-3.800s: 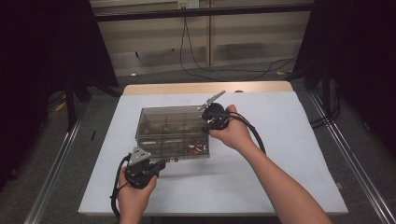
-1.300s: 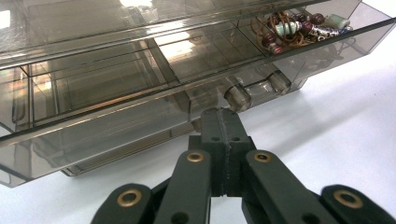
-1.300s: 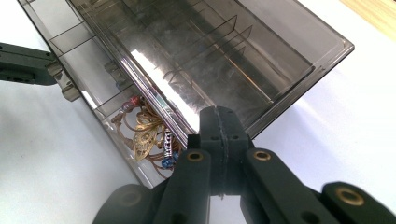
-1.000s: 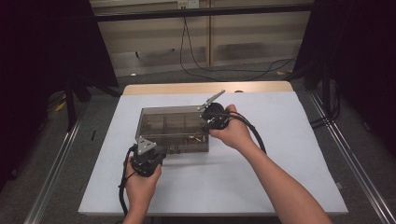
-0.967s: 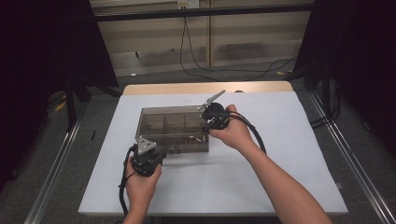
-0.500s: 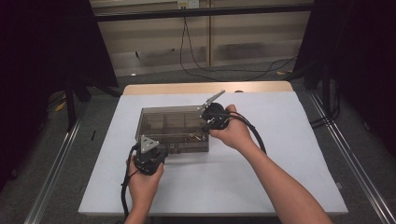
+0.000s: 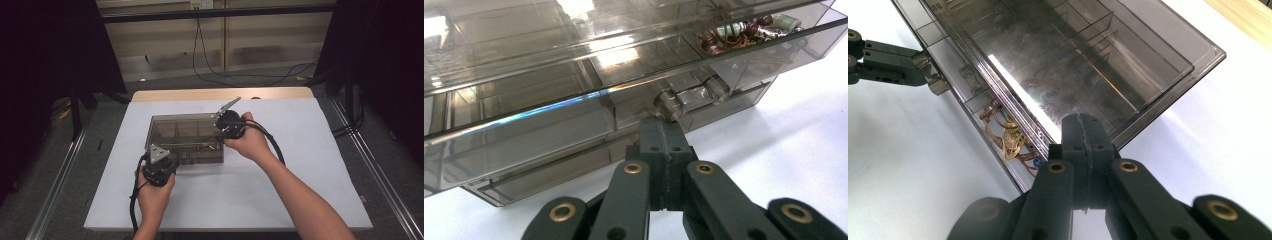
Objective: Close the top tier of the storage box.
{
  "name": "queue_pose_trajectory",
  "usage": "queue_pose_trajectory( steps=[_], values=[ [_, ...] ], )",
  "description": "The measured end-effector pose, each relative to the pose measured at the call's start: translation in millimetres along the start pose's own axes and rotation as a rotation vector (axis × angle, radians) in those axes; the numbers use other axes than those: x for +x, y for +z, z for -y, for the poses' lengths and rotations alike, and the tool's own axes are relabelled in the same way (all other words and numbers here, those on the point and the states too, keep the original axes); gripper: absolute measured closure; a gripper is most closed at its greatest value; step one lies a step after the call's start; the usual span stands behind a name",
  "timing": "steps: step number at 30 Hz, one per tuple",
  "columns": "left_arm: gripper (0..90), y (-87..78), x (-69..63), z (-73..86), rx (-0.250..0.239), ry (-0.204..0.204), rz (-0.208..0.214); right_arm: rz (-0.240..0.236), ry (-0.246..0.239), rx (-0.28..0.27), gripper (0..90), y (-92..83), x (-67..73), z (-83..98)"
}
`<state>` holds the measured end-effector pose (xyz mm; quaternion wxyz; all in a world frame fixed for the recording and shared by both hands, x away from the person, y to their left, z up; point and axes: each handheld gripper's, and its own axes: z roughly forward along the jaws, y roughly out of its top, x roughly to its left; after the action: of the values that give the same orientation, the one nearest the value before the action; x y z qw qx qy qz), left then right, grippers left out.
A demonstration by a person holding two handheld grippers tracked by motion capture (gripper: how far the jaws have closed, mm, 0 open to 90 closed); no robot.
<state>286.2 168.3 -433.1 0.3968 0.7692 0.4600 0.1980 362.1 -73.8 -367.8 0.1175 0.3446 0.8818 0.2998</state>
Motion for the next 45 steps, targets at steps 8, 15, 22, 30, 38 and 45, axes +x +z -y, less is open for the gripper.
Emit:
queue_pose_trajectory(
  steps=[8, 15, 22, 30, 38, 45],
  values=[
    [90.0, 1.0, -0.8, -1.3, 0.004, 0.011, -0.008, 0.002, 0.0, -0.002, 90.0, 0.0, 0.1, 0.3],
    [90.0, 3.4, 0.4, -2.5, 0.004, 0.006, -0.008, 0.004, -0.004, -0.009, 90.0, 0.0, 0.2, 1.1],
    [90.0, 4.5, 1.1, -3.6, 0.001, 0.005, -0.012, -0.005, 0.005, -0.017, 90.0, 0.1, -0.6, 1.9],
    [90.0, 5.4, 2.1, -4.5, 0.003, 0.007, -0.005, -0.005, 0.0, -0.015, 90.0, 0.0, -0.7, 2.0],
    [90.0, 6.6, 2.6, -4.8, 0.0, 0.003, -0.007, -0.005, 0.002, -0.019, 90.0, 0.0, -0.9, 2.4],
    [90.0, 6.2, 1.6, -4.4, -0.002, 0.001, -0.011, -0.005, 0.001, -0.02, 90.0, 0.1, -1.0, 2.4]
  ],
)
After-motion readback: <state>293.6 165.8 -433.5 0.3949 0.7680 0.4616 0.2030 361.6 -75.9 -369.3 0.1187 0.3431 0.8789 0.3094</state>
